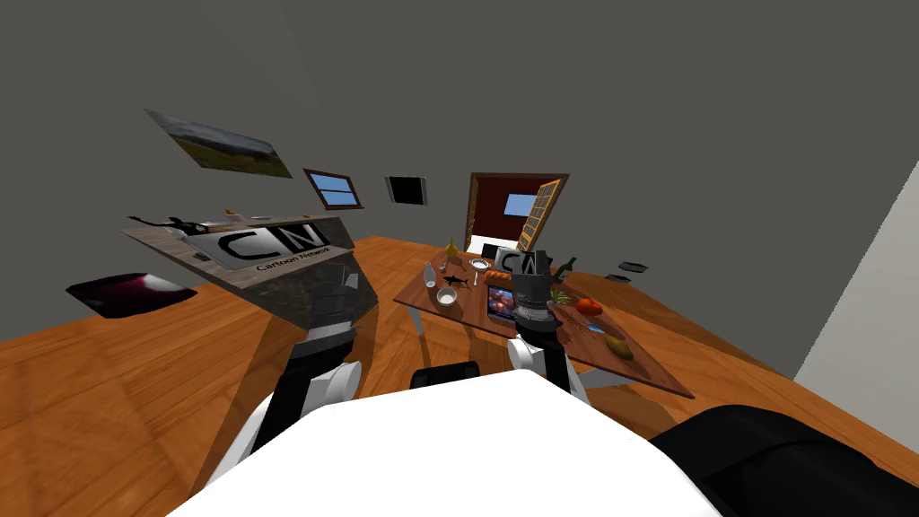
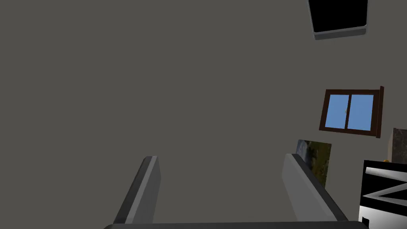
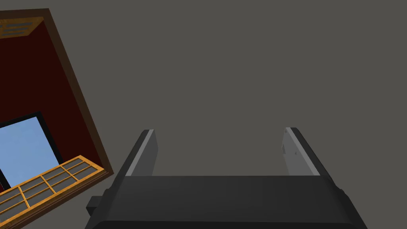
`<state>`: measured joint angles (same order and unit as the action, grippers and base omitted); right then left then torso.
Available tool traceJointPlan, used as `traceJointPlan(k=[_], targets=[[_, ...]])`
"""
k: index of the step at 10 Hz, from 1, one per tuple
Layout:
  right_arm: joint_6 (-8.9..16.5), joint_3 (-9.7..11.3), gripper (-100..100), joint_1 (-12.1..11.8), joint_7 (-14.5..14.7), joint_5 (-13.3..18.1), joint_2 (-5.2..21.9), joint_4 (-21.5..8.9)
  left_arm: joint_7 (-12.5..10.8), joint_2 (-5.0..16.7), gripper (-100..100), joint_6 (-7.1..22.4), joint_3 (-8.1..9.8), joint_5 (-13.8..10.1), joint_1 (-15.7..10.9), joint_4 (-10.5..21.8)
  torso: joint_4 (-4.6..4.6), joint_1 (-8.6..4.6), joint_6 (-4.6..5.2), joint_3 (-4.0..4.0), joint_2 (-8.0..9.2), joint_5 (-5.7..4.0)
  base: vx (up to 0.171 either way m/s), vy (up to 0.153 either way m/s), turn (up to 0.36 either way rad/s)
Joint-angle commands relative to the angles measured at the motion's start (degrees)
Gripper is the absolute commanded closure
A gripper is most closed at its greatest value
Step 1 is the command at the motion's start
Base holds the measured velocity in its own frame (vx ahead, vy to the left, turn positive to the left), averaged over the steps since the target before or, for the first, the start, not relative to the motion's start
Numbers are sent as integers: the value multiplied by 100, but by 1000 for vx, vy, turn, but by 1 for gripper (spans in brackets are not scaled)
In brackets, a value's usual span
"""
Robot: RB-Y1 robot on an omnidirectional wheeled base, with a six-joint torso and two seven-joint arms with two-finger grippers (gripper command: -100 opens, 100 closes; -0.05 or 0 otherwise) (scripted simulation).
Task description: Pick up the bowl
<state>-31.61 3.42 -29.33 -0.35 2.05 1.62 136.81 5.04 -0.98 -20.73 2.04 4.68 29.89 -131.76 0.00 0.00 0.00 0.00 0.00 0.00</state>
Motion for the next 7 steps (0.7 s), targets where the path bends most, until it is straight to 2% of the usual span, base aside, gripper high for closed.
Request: traceJointPlan(k=[1, 3, 7], targets=[[0, 0, 0, 0, 0, 0, 0, 0, 30, 137, -100, 160, -4, -2, -64, 63, 0, 0, 0, 0, 0, 0, -3, -8, -40], [0, 0, 0, 0, 0, 0, 0, 0, 73, 279, -100, 396, -10, -4, -157, 156, 0, -5, 1, 1, 1, -1, -6, -18, -47], [0, 0, 0, 0, 0, 0, 0, 0, 205, 533, -100, 1078, -29, -10, -446, 441, 0, -9, 1, 0, 1, -2, -5, -25, -64]])
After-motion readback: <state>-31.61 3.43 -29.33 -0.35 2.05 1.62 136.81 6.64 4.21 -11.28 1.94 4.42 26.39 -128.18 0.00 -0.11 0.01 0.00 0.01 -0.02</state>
